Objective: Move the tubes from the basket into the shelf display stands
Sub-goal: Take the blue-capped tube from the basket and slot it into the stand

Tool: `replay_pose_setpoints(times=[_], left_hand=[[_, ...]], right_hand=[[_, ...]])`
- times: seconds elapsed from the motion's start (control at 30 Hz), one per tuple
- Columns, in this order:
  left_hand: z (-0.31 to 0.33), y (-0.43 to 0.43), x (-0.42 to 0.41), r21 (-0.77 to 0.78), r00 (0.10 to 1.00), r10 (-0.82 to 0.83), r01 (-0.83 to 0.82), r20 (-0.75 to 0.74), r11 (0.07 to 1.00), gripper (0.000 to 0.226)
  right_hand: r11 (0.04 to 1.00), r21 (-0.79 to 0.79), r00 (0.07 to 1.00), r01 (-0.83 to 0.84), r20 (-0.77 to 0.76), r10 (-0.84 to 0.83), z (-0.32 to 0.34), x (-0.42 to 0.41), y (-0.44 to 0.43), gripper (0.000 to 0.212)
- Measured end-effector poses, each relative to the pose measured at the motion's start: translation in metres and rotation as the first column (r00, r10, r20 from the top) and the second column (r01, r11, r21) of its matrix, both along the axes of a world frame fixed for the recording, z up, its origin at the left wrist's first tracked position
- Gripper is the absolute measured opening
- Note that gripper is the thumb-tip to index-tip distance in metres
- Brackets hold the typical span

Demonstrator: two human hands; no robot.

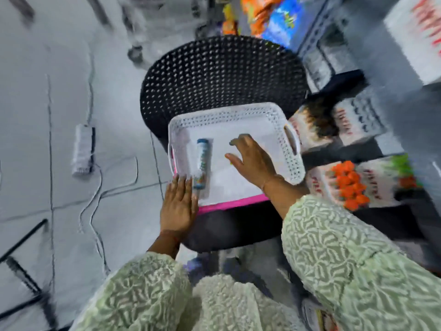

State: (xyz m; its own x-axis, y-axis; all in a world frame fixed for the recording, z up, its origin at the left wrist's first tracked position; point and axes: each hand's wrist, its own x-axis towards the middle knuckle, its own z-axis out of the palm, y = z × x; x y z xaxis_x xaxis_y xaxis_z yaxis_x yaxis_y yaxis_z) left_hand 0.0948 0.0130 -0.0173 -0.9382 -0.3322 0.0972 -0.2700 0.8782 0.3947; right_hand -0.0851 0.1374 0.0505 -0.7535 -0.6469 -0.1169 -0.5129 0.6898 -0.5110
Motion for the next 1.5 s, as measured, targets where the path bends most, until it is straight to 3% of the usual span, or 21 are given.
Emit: replay_pose_setpoints(times=[0.1, 0.2, 0.33, 0.47, 0.57, 0.63, 0.83, 1.03, 1.3, 1.4, 1.5], left_hand=[[-0.012, 0.001, 0.003, -0.021, 0.999, 0.009, -0.01, -0.045, 1.0, 0.059], [-0.02, 0.002, 0.001, -0.004, 0.996, 0.042, -0.043, -0.078, 0.999, 0.054], [-0.024, 0.003, 0.002, 0.002, 0.997, 0.061, -0.061, -0.053, 0.998, 0.056], [-0.021, 0.002, 0.003, 0.005, 0.998, 0.063, -0.063, 0.015, 0.998, 0.061], [-0.013, 0.005, -0.001, 0.048, 0.994, 0.105, -0.105, 0.016, 0.993, 0.062], [0.0, 0.012, -0.012, 0.091, 0.994, 0.107, -0.105, -0.015, 0.99, 0.061], [0.056, 0.059, -0.093, 0.17, 0.964, -0.193, 0.224, -0.183, 0.96, 0.062], [0.115, 0.149, -0.16, 0.103, 0.791, -0.512, 0.57, -0.335, 0.815, 0.064], [0.16, 0.294, -0.171, -0.012, 0.433, -0.806, 0.878, -0.403, 0.478, 0.06], [0.161, 0.323, -0.163, -0.043, 0.36, -0.849, 0.913, -0.388, 0.407, 0.063], [0.161, 0.335, -0.16, -0.077, 0.355, -0.851, 0.907, -0.387, 0.414, 0.065]], right_hand=[[0.997, 0.071, 0.973, 0.043, 0.225, -0.058, -0.033, -0.002, -0.032, 0.036], [0.964, 0.119, 0.833, 0.238, 0.485, -0.265, -0.061, 0.0, -0.067, 0.044], [0.934, 0.143, 0.757, 0.326, 0.552, -0.349, -0.074, 0.01, -0.092, 0.055], [0.882, 0.078, 0.631, 0.464, 0.67, -0.391, -0.072, 0.008, -0.084, 0.043], [0.793, -0.017, 0.532, 0.609, 0.751, -0.392, -0.053, -0.002, -0.061, 0.021], [0.719, -0.092, 0.509, 0.689, 0.768, -0.39, -0.026, -0.011, -0.04, 0.025], [0.451, -0.367, 0.557, 0.814, 0.714, -0.425, 0.066, -0.034, 0.044, 0.029], [0.178, -0.521, 0.503, 0.835, 0.59, -0.631, 0.165, -0.038, 0.166, 0.026], [0.101, -0.64, 0.389, 0.761, 0.326, -0.862, 0.262, 0.015, 0.298, 0.022], [0.079, -0.676, 0.362, 0.733, 0.29, -0.886, 0.287, 0.037, 0.332, 0.027], [0.056, -0.672, 0.291, 0.738, 0.243, -0.925, 0.3, 0.044, 0.368, 0.03]])
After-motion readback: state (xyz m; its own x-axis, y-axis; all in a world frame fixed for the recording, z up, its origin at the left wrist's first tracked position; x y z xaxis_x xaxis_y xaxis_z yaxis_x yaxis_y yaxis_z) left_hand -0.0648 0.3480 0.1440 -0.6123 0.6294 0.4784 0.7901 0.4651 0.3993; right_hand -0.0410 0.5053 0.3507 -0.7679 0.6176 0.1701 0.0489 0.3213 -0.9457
